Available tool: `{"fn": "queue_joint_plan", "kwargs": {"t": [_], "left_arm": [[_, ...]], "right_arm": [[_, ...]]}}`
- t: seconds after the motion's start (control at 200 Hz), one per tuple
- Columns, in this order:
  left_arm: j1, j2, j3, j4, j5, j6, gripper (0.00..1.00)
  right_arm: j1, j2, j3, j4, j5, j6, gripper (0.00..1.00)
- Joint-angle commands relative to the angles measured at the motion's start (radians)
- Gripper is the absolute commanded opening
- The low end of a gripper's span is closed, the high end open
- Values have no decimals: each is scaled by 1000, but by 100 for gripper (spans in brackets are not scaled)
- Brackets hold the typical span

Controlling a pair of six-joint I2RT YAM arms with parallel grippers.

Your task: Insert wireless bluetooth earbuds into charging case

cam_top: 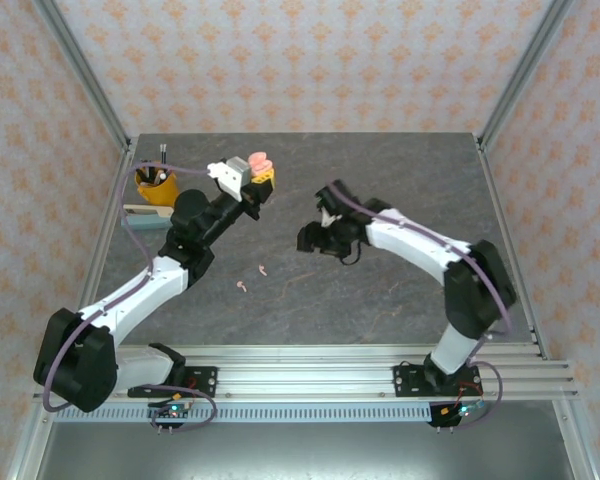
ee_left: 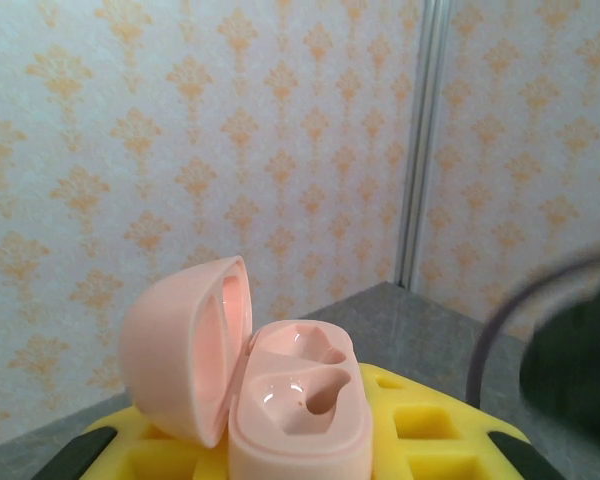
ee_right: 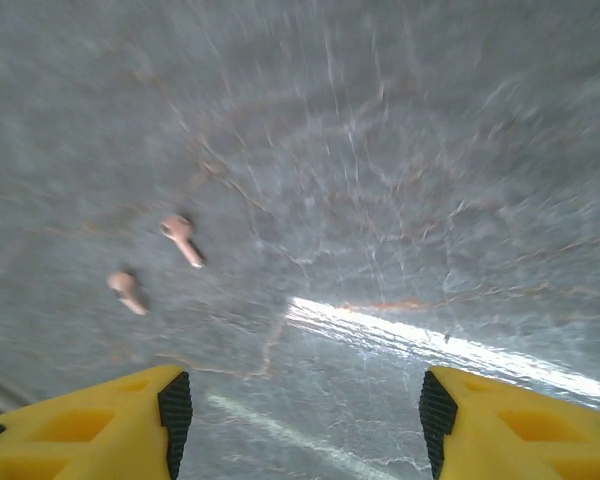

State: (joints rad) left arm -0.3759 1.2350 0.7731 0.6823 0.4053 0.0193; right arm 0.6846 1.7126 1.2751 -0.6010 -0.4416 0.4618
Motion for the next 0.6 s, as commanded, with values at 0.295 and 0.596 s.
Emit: {"fn": "queue_joint_plan", "kwargs": {"t": [0.295,0.596], "left_arm": [[115,7,111,99,-62,-57,2],[152,15,124,100,-76,-82,3]], "right_arm": [[251,328,320,-117,337,-26,57],[280,465,451,-114,337,-13,54]]}}
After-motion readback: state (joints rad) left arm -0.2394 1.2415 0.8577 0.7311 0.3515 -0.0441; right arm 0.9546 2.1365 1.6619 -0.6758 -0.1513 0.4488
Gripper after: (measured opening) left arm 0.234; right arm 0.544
